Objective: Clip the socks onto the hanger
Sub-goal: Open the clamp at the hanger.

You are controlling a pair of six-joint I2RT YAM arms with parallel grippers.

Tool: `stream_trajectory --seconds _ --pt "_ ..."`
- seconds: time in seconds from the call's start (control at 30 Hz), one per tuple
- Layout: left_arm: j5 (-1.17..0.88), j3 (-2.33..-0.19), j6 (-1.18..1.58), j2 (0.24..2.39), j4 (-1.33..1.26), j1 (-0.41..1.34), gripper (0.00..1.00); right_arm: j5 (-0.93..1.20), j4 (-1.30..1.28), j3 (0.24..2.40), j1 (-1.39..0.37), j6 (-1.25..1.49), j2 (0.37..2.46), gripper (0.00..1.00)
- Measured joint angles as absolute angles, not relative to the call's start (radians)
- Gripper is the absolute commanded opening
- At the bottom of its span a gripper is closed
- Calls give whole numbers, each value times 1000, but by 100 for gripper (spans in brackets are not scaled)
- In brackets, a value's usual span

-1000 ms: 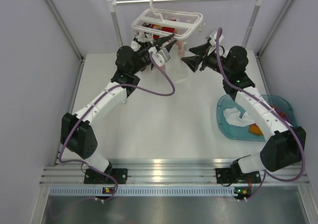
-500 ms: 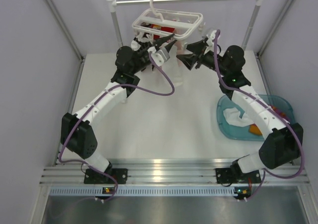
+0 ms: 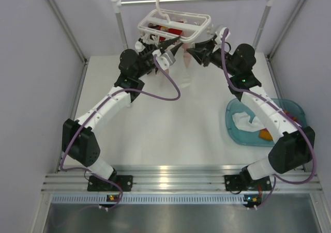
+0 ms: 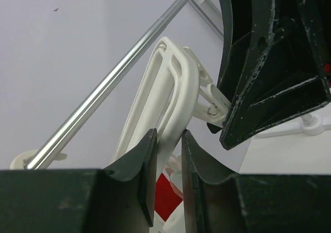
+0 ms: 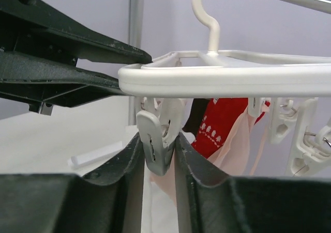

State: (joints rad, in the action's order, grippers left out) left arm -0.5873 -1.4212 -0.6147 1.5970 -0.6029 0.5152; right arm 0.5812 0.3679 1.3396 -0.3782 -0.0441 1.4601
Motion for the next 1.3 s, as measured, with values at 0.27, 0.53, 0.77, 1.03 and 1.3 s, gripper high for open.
stream_trajectory --seconds 0.27,0.53,0.77,1.03,1.3 --pt "-582 -1421 -594 1597 -598 515 26 605 333 1351 -379 -78 1462 0" --pt "-551 -1436 -381 1573 -519 506 49 712 173 1426 -380 -106 1466 0" --pt "-529 -1436 -99 1497 -406 493 53 786 95 1478 -380 -102 1483 0" --pt "-517 -1464 268 1446 -273 450 55 836 15 1579 -380 -75 1539 0" --pt "-561 -1521 554 1460 -170 433 63 863 -46 1607 -380 -56 1562 0"
